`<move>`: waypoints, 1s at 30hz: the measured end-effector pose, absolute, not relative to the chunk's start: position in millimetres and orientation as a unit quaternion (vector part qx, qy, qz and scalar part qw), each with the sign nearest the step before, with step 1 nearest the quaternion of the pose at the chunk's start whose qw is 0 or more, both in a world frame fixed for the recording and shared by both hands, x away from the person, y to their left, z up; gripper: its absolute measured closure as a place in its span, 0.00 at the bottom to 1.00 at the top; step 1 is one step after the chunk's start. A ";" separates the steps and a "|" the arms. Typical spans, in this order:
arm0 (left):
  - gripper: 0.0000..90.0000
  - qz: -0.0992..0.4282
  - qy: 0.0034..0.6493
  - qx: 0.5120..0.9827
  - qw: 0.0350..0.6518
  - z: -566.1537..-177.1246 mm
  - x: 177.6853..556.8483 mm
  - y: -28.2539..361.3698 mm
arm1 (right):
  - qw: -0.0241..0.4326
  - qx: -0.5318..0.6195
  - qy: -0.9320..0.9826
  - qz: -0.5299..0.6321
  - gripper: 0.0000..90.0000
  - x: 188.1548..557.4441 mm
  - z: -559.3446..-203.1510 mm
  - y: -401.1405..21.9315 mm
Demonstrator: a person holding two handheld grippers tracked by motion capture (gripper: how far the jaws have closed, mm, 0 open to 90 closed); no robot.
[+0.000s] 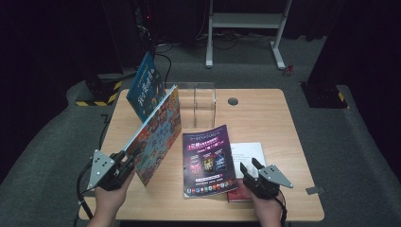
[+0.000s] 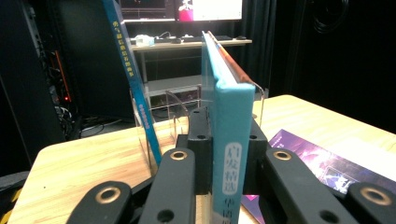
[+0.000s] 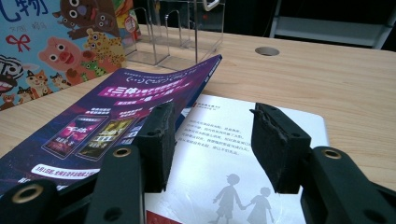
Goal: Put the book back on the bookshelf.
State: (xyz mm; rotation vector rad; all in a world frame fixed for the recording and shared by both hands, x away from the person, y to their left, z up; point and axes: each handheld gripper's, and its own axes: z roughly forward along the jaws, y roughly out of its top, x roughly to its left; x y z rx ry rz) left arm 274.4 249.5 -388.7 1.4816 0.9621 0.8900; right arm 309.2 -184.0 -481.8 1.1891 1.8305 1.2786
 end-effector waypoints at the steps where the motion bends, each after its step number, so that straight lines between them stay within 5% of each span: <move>1: 0.87 0.376 0.406 0.626 0.549 -388.7 274.4 249.5 | 0.301 0.448 0.690 0.482 0.55 309.2 -481.8 -184.0; 30: 0.89 0.371 0.409 0.611 0.567 -388.6 277.7 253.1 | 0.296 0.452 0.688 0.485 0.55 308.9 -482.4 -184.3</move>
